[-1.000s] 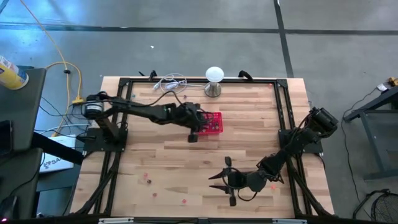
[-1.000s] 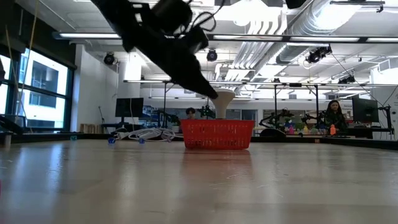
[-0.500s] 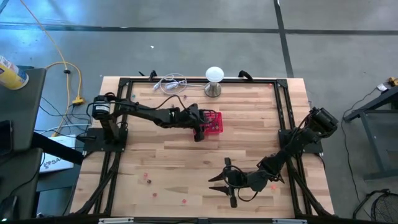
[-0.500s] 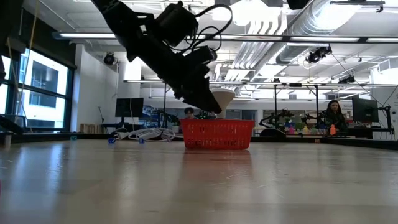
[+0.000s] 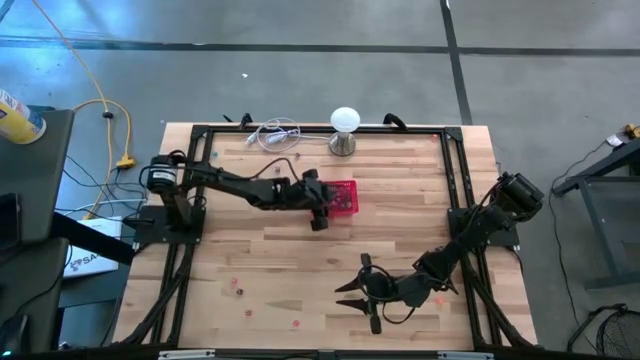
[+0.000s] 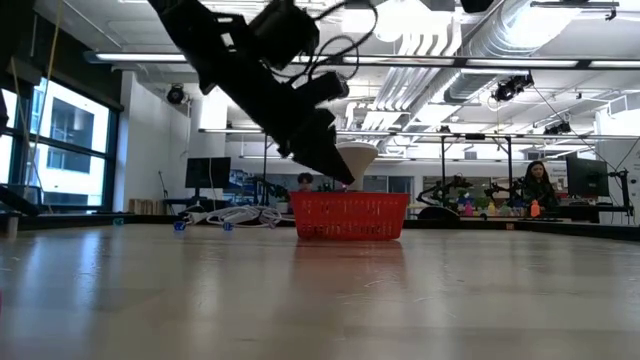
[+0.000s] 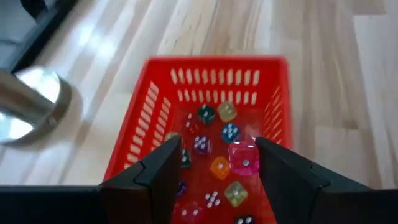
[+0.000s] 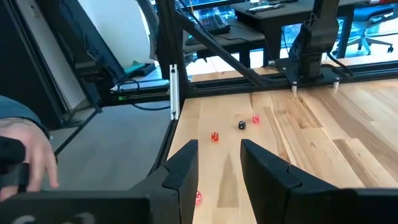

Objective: Pick & Place Dice
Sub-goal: Put the left pink dice into the bin

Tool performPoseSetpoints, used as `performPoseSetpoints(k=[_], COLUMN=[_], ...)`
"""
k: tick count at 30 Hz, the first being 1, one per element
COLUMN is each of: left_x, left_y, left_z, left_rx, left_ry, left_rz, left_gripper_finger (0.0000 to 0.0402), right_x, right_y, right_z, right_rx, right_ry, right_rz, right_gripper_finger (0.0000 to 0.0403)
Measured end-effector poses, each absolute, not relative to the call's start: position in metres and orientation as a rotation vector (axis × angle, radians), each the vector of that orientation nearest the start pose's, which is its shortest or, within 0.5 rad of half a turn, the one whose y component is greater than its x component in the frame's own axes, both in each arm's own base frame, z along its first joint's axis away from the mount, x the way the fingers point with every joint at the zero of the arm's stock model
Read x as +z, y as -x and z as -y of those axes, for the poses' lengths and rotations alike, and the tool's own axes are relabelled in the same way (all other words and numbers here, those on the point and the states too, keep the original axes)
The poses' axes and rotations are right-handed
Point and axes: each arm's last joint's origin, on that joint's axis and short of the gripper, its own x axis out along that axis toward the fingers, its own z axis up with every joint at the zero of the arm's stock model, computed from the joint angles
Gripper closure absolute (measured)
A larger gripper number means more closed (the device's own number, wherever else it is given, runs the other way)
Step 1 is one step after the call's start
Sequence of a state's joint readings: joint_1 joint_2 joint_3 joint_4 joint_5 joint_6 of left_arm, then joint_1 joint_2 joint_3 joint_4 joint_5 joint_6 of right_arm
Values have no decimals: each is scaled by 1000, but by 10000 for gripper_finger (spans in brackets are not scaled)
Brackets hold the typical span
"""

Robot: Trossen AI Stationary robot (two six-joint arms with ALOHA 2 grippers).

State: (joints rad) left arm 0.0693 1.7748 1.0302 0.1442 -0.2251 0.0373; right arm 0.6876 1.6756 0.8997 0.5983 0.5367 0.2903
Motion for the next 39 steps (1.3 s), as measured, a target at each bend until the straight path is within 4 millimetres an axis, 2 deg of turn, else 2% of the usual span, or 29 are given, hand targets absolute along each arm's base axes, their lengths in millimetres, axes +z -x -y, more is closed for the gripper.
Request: performPoseSetpoints(k=[5,11,19,26,36,39], left_x=[185,185,185,183,183,177], left_y=[-371,-370,-371,-372,-371,-372], left_z=[-45,-50,-48,-48,-48,-47], left_rx=[237,207,133,137,170,170], left_ry=[63,141,150,148,139,143], left_rz=[-597,-596,-598,-595,-600,-623], left_gripper_finger=[207,207,207,207,207,207], right_x=[218,217,214,214,217,219], right_y=[-284,-283,-281,-281,-281,-282], right_z=[-215,-217,-219,-219,-220,-220], right_rx=[159,214,247,252,287,289], right_ry=[-178,-193,-131,-81,-102,-114], right_rz=[-200,-223,-245,-241,-215,-200], right_gripper_finger=[293,293,293,293,293,293])
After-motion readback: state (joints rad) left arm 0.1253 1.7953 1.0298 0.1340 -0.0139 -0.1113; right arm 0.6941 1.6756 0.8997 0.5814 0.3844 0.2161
